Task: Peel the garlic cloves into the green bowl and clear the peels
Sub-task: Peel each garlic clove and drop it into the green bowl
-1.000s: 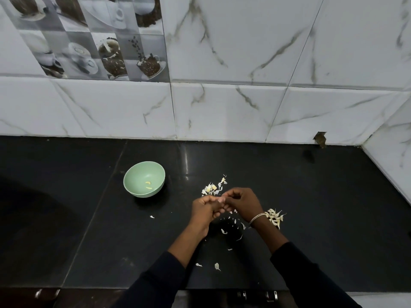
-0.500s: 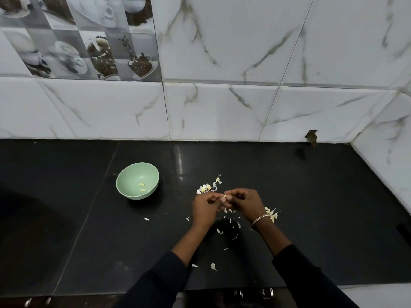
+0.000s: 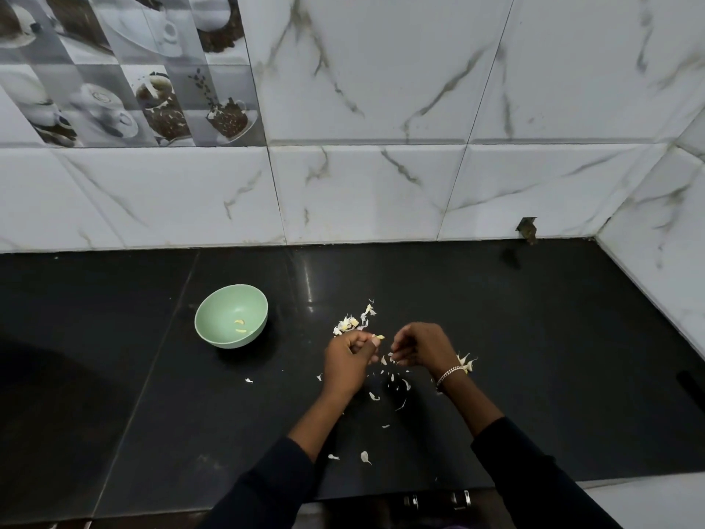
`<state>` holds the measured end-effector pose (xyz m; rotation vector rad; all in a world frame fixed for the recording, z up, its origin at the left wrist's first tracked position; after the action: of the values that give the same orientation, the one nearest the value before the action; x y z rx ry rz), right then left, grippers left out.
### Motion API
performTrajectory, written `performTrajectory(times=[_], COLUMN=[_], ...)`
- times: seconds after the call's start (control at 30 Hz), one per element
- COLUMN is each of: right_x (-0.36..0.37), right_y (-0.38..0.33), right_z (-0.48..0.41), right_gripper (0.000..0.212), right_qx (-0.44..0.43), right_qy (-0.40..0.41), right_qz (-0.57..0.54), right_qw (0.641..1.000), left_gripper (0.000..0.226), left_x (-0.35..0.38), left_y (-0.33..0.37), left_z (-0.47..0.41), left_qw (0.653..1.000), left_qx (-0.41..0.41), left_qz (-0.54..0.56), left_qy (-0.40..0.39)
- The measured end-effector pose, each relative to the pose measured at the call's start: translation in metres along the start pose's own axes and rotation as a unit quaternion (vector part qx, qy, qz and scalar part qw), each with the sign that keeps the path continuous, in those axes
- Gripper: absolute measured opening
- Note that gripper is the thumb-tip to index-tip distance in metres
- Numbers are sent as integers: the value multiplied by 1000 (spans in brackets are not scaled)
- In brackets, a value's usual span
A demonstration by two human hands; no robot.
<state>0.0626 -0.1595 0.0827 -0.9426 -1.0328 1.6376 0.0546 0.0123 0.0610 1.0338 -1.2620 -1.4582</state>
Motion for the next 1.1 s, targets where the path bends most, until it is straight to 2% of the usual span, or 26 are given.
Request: performTrajectory(times=[0.03, 0.1, 0.17, 0.23, 0.33, 0.5, 0.67, 0.77, 0.9, 0.97, 1.1], right_x=[-5, -10, -11, -9, -2, 7, 11, 10, 16, 27, 64], right_y=[5, 9, 14, 13, 10, -7, -8, -7, -20, -32, -64], right_z=[-1, 0, 2, 5, 7, 11, 3, 0, -9, -17, -43], right_gripper=[29, 20, 9, 7, 18, 21, 10, 9, 14, 17, 20], right_qx=[9, 20, 21, 20, -2, -96, -92, -92, -98, -102, -107], right_qy=[24, 48, 41, 30, -6, -28, -34, -29, -43, -61, -117], right_qz=[64, 162, 168, 177, 134, 44, 56, 21, -55, -93, -143], right_qw=[998, 985, 985, 984, 991, 994, 994, 995, 993, 988, 977], left_gripper=[6, 7, 8, 8, 10, 11, 10, 16, 18, 15, 30], left_x=[-1, -1, 0, 1, 1, 3, 4, 2, -7, -9, -8], left_y=[0, -1, -2, -2, -3, -2, 1, -2, -20, -29, -35], left_z=[0, -1, -1, -1, -1, 0, 3, 6, 10, 14, 22], left_qw=[1000, 1000, 1000, 1000, 1000, 1000, 999, 998, 995, 990, 977], left_qx=[-1, -6, -8, -10, -13, -13, -8, -17, -79, -126, -174], left_qz=[3, 7, 5, -1, -8, -15, 14, 46, 63, 38, 15], left_qy=[1, 2, 2, 1, 0, -1, -32, -34, -22, -47, -120])
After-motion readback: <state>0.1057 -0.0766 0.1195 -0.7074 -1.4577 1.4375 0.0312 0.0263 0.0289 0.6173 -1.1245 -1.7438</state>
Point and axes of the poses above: each hand's wrist, its own z-axis away from the middle knuckle, its own x-axis out of the palm, y = z × x, the point moved 4 cm from there along -z, towards the middle knuckle, and after that the axes turned 15 degrees about -y, right-handed, at the moved point
